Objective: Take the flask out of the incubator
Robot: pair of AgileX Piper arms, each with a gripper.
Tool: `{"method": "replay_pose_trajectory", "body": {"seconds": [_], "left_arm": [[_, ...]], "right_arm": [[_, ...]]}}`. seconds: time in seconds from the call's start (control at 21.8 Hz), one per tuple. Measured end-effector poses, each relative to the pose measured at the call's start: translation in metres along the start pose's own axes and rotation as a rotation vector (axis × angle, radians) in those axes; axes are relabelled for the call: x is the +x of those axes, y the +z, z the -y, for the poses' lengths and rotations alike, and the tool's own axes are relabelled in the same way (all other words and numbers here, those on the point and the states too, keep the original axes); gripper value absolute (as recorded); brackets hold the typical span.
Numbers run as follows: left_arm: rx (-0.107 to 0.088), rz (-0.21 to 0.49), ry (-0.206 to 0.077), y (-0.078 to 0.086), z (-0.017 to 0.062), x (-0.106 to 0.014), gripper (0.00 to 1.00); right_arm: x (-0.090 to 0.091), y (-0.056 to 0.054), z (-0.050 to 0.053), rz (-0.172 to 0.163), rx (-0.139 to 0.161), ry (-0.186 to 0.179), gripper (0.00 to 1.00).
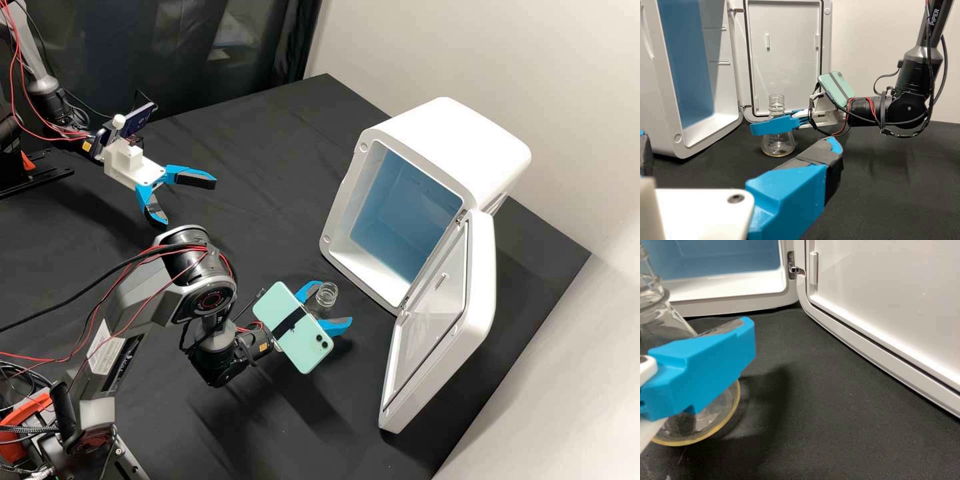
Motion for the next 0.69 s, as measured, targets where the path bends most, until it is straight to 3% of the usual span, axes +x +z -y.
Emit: {"method": "replay_pose_trajectory", "body": {"seconds": [0.23,0.28,0.46,0.6,0.69], "left_arm": [[0.0,0.0,0.0,0.0,0.0,0.0,1.0],[0.0,0.002,-0.001,0.0,0.0001,0.0,1.0],[0.0,0.013,-0.015,0.004,0.0035,-0.002,1.0],[0.024,0.024,-0.025,0.007,0.0059,-0.003,1.0],[0.028,0.029,-0.029,0.008,0.0069,-0.003,1.0]], "right_arm": [[-0.001,0.0,0.0,-0.001,0.006,-0.002,1.0],[-0.003,0.0,0.001,0.0,0.017,-0.009,1.0],[-0.019,-0.003,0.001,-0.002,0.011,-0.041,1.0],[-0.034,-0.007,0.0,-0.007,0.015,-0.052,1.0],[-0.049,-0.01,-0.002,-0.013,0.022,-0.055,1.0]]}}
